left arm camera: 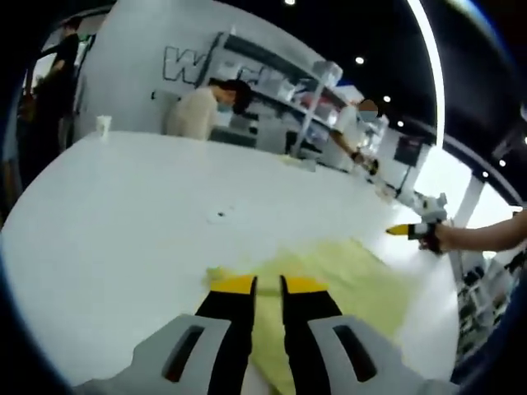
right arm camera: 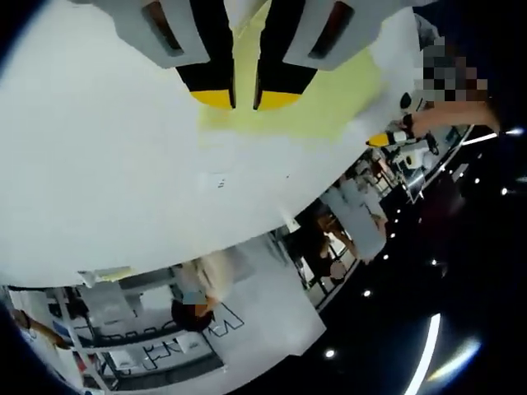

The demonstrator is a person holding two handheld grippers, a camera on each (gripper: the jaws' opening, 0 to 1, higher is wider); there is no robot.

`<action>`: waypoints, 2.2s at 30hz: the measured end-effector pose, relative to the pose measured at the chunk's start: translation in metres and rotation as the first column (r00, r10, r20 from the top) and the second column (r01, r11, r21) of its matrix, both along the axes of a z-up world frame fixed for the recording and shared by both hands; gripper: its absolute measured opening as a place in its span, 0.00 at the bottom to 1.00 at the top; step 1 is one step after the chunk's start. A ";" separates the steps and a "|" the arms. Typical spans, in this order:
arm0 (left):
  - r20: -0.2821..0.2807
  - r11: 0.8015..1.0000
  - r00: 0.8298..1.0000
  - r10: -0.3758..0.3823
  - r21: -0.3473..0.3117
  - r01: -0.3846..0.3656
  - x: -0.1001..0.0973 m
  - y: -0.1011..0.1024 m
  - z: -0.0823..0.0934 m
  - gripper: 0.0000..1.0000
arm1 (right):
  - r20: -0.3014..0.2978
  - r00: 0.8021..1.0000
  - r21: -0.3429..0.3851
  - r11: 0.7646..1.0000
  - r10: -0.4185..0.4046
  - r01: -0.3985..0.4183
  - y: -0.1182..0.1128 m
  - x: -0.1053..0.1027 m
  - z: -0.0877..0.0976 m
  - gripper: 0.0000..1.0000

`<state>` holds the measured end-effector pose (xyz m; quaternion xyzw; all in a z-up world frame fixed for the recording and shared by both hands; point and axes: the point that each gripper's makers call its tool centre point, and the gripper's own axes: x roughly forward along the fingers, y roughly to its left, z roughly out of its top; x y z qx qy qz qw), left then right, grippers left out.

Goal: Fold the garment on the visible template until the final outline fits inside the template.

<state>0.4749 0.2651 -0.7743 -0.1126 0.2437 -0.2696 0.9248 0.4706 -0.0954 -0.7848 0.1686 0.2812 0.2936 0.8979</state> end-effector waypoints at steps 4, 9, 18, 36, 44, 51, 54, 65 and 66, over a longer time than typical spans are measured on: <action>-0.004 1.000 1.000 -0.025 0.002 0.025 -0.028 0.004 -0.001 0.17 | 0.007 0.998 0.016 0.998 0.055 -0.055 0.001 -0.040 -0.002 0.16; -0.017 0.999 0.999 -0.033 0.018 0.034 -0.057 0.008 -0.006 0.23 | 0.004 0.994 0.014 0.994 0.109 -0.109 -0.001 -0.074 -0.005 0.19; -0.045 1.000 0.999 -0.011 0.017 0.012 -0.097 0.016 -0.017 0.34 | -0.018 0.982 -0.031 0.981 0.190 -0.190 0.011 -0.117 -0.019 0.32; -0.117 0.999 0.993 -0.008 0.036 0.012 -0.134 0.016 -0.050 0.42 | -0.046 0.977 -0.102 0.972 0.210 -0.213 0.028 -0.125 -0.042 0.46; -0.135 0.999 0.991 -0.014 0.038 0.019 -0.144 0.013 -0.057 0.41 | -0.014 0.977 -0.068 0.975 0.211 -0.212 0.036 -0.124 -0.032 0.41; -0.115 1.000 0.993 -0.024 -0.014 0.023 -0.135 0.001 -0.057 0.36 | -0.018 0.981 -0.052 0.980 0.194 -0.194 0.031 -0.124 -0.031 0.32; -0.117 0.999 0.992 -0.036 -0.008 0.035 -0.134 -0.006 -0.059 0.34 | -0.016 0.983 -0.050 0.981 0.184 -0.185 0.030 -0.123 -0.032 0.30; -0.091 0.998 0.994 -0.053 0.014 0.055 -0.126 -0.011 -0.059 0.05 | -0.025 0.986 -0.076 0.983 0.168 -0.169 0.026 -0.121 -0.038 0.16; -0.091 0.998 0.994 -0.053 0.020 0.055 -0.126 -0.007 -0.060 0.06 | -0.029 0.987 -0.074 0.984 0.161 -0.163 0.023 -0.120 -0.038 0.14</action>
